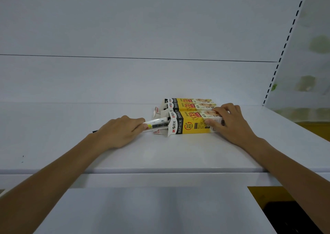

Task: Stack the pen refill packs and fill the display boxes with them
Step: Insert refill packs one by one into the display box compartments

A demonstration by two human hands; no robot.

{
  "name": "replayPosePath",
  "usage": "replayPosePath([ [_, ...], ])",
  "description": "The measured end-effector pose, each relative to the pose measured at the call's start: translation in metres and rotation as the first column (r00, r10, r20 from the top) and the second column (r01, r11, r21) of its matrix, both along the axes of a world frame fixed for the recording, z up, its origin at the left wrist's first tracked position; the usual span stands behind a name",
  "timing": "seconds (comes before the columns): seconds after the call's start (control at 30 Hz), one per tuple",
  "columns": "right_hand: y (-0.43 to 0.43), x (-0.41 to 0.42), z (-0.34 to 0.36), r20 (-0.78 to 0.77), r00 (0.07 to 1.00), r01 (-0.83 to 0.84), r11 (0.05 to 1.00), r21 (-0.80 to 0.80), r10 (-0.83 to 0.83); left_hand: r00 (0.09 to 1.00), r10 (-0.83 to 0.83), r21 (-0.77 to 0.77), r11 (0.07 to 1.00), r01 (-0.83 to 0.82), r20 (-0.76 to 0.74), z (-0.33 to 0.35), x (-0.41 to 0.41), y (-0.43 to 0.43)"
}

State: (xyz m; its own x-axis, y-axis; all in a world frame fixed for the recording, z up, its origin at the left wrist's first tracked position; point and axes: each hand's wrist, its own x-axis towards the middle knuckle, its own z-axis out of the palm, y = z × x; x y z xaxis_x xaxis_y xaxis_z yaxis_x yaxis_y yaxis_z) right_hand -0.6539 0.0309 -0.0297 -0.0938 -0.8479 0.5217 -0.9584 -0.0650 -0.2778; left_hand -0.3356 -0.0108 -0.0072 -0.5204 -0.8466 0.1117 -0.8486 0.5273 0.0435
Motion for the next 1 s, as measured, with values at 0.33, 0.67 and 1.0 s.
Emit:
replayPosePath([
  [0.33,0.001,0.001,0.000,0.041,0.997,-0.072,0.997,0.009,0.072,0.996,-0.044,0.093,0.994,0.051,-0.076,0.000,-0.013,0.002],
  [0.67,0.001,0.001,0.000,0.077,0.995,-0.064,0.997,-0.048,0.068,0.985,-0.101,0.107,0.987,0.116,-0.136,0.011,-0.058,0.000],
  [1.0,0.000,-0.001,-0.002,0.024,0.994,0.106,0.990,-0.090,-0.104,0.982,0.096,-0.148,0.982,-0.120,-0.160,0.002,0.000,-0.014],
])
